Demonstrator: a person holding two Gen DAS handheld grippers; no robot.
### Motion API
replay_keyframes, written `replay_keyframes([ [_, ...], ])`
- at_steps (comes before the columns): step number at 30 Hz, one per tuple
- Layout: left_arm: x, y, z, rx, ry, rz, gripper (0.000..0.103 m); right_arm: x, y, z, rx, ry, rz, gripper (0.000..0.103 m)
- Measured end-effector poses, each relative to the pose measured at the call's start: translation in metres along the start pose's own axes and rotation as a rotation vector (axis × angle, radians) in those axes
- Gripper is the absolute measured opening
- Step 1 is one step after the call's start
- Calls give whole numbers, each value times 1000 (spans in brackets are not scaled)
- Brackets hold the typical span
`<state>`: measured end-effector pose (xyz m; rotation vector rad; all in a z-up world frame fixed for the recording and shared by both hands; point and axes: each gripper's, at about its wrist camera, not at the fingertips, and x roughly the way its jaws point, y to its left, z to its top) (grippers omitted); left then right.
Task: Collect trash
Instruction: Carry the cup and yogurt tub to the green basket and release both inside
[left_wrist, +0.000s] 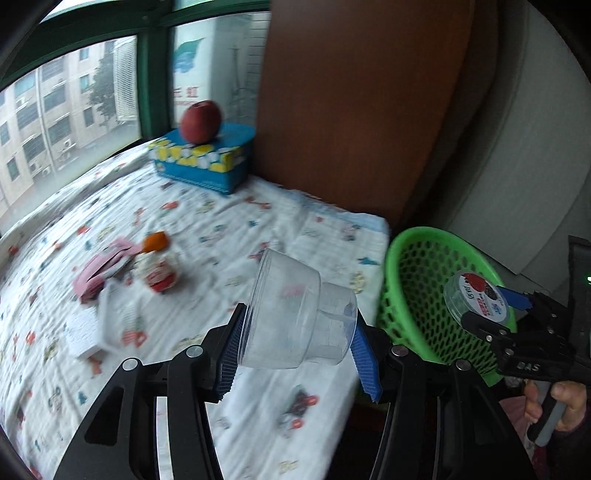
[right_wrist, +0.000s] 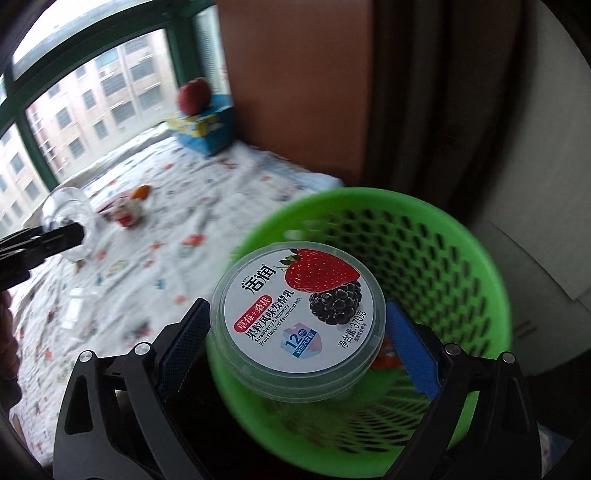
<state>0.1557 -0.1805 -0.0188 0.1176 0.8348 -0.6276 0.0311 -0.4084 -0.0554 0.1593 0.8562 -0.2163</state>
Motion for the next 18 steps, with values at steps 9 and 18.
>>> replay_keyframes([
  [9,12,-41,12,58,13,-40,52,10,-50,1,78,11,-33,94],
  [18,30,-79,18,112,38,-70,52,-7,-73,-1,110,-30,-45,95],
])
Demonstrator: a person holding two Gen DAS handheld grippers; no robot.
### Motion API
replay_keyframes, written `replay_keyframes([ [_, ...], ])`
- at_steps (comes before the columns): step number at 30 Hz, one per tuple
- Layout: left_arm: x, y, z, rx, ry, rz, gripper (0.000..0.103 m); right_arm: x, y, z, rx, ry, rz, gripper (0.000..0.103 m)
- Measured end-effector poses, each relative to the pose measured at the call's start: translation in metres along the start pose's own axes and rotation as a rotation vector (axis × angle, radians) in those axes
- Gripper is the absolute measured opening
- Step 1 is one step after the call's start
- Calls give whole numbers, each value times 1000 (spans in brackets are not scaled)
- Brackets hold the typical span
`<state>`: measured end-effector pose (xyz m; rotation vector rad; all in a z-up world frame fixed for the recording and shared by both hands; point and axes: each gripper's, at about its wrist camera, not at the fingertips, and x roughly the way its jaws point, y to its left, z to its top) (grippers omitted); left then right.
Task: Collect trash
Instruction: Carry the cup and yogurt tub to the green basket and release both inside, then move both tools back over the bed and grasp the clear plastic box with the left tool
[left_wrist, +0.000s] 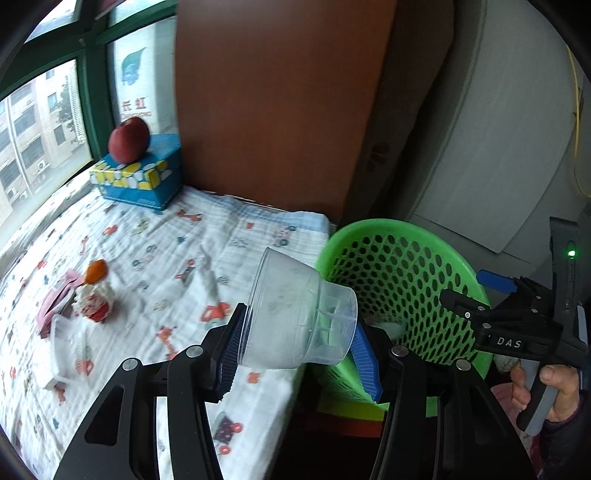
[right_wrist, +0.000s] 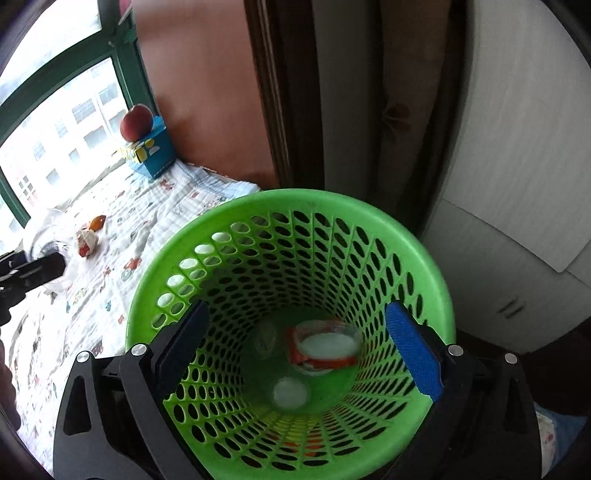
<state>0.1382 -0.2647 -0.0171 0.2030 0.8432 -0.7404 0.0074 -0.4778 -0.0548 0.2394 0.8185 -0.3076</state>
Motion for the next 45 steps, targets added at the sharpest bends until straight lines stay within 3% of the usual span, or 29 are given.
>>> replay_keyframes([
  [18,53,-77,-5,122,116,-64,52,-32,-29,-17,30,-46,-33,95],
  [23,60,-84,-7,120,131,-69,67,-36,-35,-20,42,-48,-31,95],
  [27,56,-85,-7,120,122,-75,67,-39,-35,-22,46,-52,-26,95],
  [35,28,-62,-13,86,77,-23,67,-48,-16,-21,29,-69,23,95],
  [45,-15,9,-38,-33,33,83,67,-46,40,-12,-61,-71,90,95],
])
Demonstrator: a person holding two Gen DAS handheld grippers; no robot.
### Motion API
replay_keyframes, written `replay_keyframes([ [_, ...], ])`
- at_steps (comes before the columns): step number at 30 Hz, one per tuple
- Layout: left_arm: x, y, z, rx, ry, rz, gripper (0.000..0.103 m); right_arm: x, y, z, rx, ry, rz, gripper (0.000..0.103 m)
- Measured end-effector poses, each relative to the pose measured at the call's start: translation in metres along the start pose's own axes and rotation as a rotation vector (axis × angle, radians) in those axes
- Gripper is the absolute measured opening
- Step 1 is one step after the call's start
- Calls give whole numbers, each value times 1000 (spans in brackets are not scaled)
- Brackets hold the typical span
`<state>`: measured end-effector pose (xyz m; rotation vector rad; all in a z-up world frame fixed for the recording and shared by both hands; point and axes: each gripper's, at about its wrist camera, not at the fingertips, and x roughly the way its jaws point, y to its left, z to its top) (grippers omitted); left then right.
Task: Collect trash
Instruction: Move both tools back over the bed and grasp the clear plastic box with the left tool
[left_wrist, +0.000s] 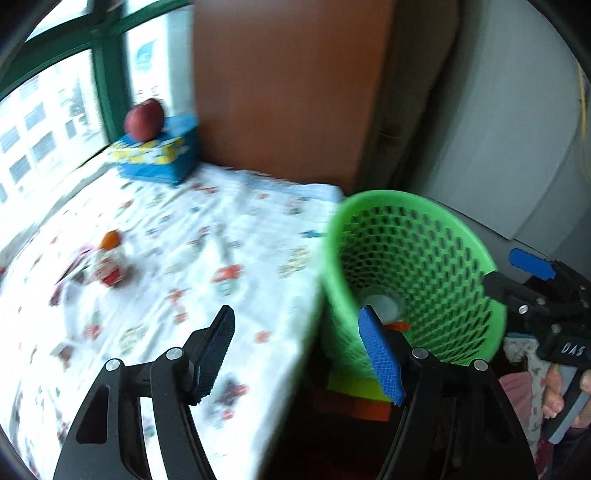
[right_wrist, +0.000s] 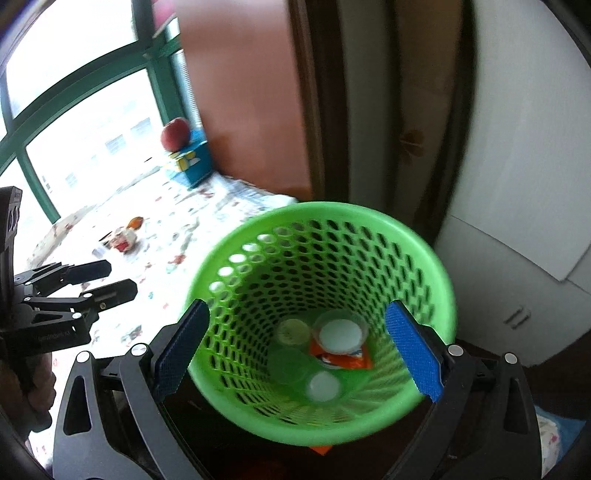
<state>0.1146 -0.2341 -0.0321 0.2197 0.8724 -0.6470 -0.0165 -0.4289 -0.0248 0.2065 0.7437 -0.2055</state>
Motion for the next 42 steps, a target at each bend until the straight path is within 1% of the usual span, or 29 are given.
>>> replay_keyframes([
  [3,-7,29,-12,-42,5,36,67,6,17,4,-18,6,27,95],
  [8,-16,81,-37,-131,16,116,67,14,46,10,-58,13,65,95],
  [10,-18,103,-49,-171,28,160,67,17,57,12,-76,15,78,95],
  [16,-20,151,-83,-271,63,233,67,26,89,16,-120,24,127,95],
  [21,-8,170,-104,-323,104,258,67,35,114,20,-156,36,159,95],
  [25,5,179,-114,-375,129,242,67,40,130,21,-179,43,179,95],
  [31,20,181,-117,-377,151,246,64,48,144,19,-199,60,192,95],
  [33,23,181,-118,-379,157,235,57,50,148,19,-205,63,195,95],
  [34,25,182,-118,-382,161,233,56,51,149,19,-206,65,199,95],
  [37,26,185,-119,-393,163,226,45,57,156,20,-204,74,218,95],
  [42,17,190,-120,-413,147,219,44,65,170,24,-219,84,249,95],
])
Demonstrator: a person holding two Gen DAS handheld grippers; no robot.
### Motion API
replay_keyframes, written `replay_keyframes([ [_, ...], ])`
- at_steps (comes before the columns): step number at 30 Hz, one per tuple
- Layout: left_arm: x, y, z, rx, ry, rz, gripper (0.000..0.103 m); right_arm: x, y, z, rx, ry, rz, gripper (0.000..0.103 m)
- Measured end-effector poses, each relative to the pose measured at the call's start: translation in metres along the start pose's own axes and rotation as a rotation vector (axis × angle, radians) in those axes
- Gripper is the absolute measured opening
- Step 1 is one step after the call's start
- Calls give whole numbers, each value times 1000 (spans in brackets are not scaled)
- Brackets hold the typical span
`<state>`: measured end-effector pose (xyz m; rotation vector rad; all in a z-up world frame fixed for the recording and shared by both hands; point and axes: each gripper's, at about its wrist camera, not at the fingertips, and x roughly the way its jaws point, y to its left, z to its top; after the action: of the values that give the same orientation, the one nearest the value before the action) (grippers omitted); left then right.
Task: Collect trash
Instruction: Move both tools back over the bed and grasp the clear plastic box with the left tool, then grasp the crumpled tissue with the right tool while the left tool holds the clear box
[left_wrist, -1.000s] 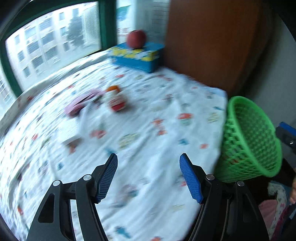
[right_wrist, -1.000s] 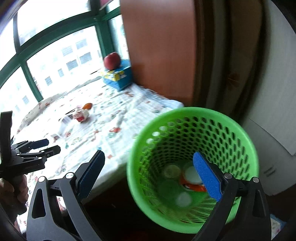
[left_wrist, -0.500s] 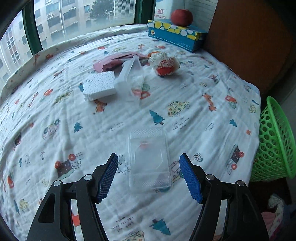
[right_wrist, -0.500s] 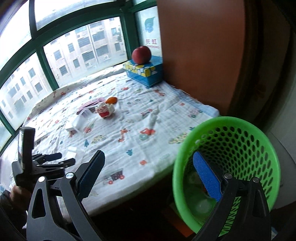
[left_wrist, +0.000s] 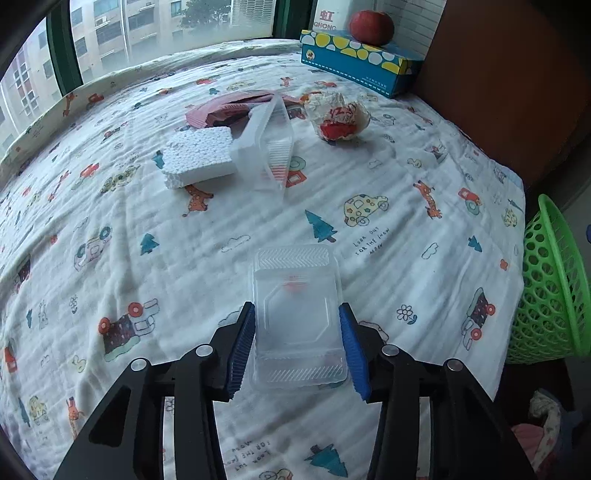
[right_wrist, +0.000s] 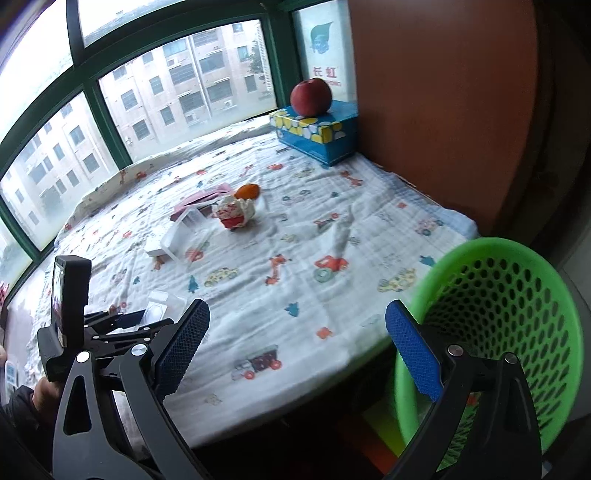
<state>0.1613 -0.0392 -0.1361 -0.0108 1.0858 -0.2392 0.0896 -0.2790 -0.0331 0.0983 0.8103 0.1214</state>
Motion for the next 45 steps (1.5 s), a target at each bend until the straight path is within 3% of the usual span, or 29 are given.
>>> replay_keyframes([
  [19,-69,68,14,-88,-135,18,44,108,59,55,-1,82,155,89],
  [29,-72,85,22,-104,-148,9,44,173,75,87,2,124,135,85],
  [40,-64,91,27,-105,-137,4,44,227,78,97,13,187,70,80],
  [42,-63,92,27,-107,-135,2,44,231,80,96,5,193,66,68],
  [45,-63,94,27,-111,-134,3,44,229,81,94,-5,184,61,62],
])
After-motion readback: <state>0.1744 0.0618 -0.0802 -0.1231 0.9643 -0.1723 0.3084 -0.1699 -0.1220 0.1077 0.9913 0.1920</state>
